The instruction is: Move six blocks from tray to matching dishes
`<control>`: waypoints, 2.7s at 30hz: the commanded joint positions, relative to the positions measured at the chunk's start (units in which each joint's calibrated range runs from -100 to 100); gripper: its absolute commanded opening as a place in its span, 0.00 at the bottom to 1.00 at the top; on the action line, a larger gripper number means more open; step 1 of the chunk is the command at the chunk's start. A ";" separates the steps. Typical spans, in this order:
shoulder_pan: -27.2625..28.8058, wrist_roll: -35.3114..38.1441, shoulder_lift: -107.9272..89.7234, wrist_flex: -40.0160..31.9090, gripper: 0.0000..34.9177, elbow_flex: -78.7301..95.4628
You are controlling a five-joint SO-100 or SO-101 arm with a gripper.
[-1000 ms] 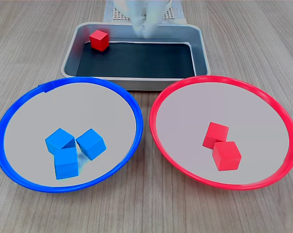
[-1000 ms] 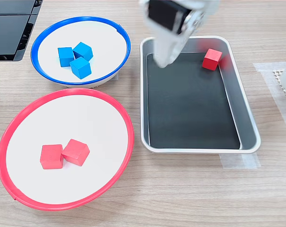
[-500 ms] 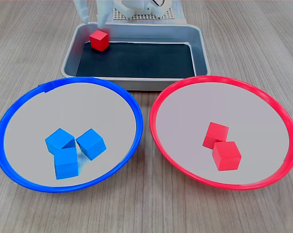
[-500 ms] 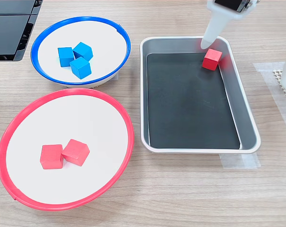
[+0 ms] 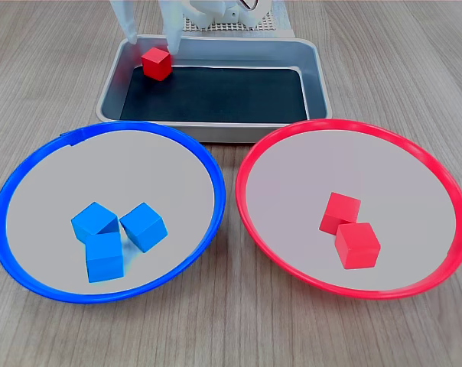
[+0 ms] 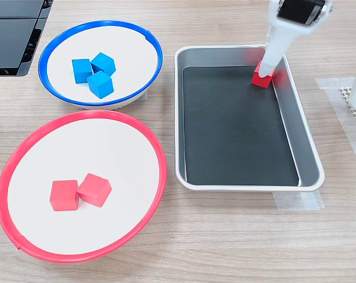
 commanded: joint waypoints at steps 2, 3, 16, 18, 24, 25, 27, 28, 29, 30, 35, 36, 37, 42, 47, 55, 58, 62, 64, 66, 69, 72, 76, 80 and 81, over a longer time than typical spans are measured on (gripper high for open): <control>-0.26 -0.10 -0.57 -3.15 0.49 2.05; -0.26 -0.10 -0.48 -3.98 0.49 2.78; -5.91 -4.15 -1.00 -11.24 0.00 7.97; -11.74 -10.11 0.20 -9.59 0.00 2.69; -34.52 -34.63 18.96 -6.21 0.00 -33.81; -37.62 -37.36 23.65 -6.45 0.00 -41.00; -42.80 -40.73 32.61 -7.28 0.00 -52.75; -45.06 -41.71 37.21 -8.10 0.00 -57.75; -46.47 -42.15 40.71 -8.60 0.00 -61.12; -47.60 -42.05 43.78 -8.85 0.00 -63.67; -49.67 -38.10 51.37 -13.72 0.39 -62.40; -49.48 -37.31 51.29 -14.29 0.51 -61.31; -49.39 -36.92 51.12 -14.46 0.55 -60.67; -47.04 -35.65 42.93 -14.71 0.59 -53.29; -42.14 -39.12 21.44 -21.15 0.01 -33.81; -32.64 -55.24 -36.65 -47.23 0.00 26.09; -33.86 -56.26 -48.67 -39.39 0.00 34.46; -35.08 -56.61 -59.67 -30.72 0.00 41.02; -35.37 -56.61 -63.43 -23.87 0.00 41.02; -35.74 -56.75 -64.28 -20.73 0.00 41.02; -35.65 -57.58 -64.28 -17.84 0.00 41.02; -34.89 -58.36 -64.36 -17.10 0.00 41.02; -33.86 -58.56 -64.36 -16.94 0.01 41.02; -33.01 -59.05 -64.36 -16.94 0.01 41.02; -33.01 -59.05 -64.36 -16.94 0.01 41.02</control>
